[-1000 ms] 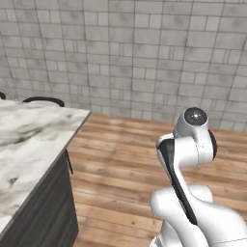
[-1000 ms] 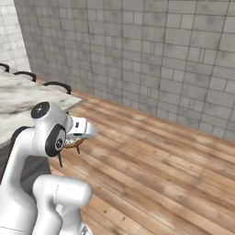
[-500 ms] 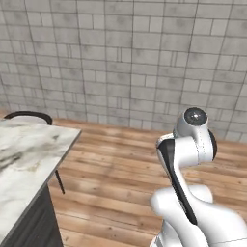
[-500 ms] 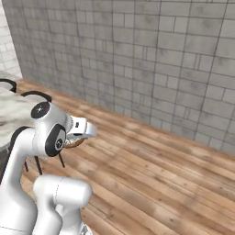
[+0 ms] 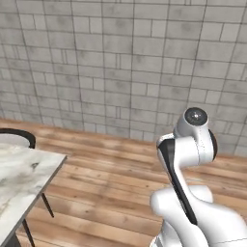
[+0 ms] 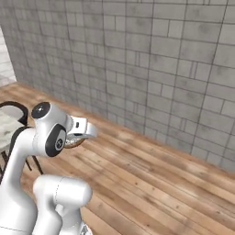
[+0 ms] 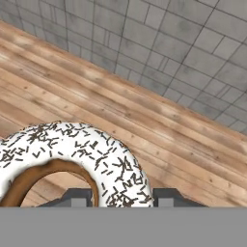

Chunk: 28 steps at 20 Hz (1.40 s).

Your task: Take the donut and cake from the fridge and place them on the empty tray on the dining counter.

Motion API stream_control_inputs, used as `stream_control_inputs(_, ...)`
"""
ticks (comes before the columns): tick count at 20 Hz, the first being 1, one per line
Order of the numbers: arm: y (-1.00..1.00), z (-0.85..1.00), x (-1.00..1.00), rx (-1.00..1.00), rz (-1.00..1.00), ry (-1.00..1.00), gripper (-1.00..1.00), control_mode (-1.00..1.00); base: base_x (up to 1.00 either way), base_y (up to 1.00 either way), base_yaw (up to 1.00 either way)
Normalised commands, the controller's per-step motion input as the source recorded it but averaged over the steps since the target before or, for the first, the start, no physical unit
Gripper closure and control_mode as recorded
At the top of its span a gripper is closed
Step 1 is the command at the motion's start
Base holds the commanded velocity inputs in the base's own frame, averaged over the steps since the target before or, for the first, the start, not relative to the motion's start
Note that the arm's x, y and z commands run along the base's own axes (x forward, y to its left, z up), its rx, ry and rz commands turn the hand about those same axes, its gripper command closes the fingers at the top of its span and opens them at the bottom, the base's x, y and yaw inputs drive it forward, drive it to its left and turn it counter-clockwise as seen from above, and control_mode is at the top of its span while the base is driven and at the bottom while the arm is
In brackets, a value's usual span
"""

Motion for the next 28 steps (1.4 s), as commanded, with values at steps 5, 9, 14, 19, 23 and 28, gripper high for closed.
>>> stream_control_inputs(5,0.0,0.0,0.0,0.0,0.0,0.0,1.0,1.0,0.76,-0.11,0.1)
stream_control_inputs(9,0.0,0.0,0.0,0.0,0.0,0.0,1.0,1.0,0.74,-0.09,0.13)
stream_control_inputs(14,0.0,0.0,0.0,0.0,0.0,0.0,1.0,1.0,0.68,-0.12,0.22)
stream_control_inputs(19,0.0,0.0,0.0,0.0,0.0,0.0,1.0,1.0,0.66,-0.08,0.27)
stream_control_inputs(23,0.0,0.0,0.0,0.0,0.0,0.0,1.0,1.0,0.72,-0.01,0.28)
stream_control_inputs(28,0.0,0.0,0.0,0.0,0.0,0.0,1.0,1.0,0.78,0.0,0.3)
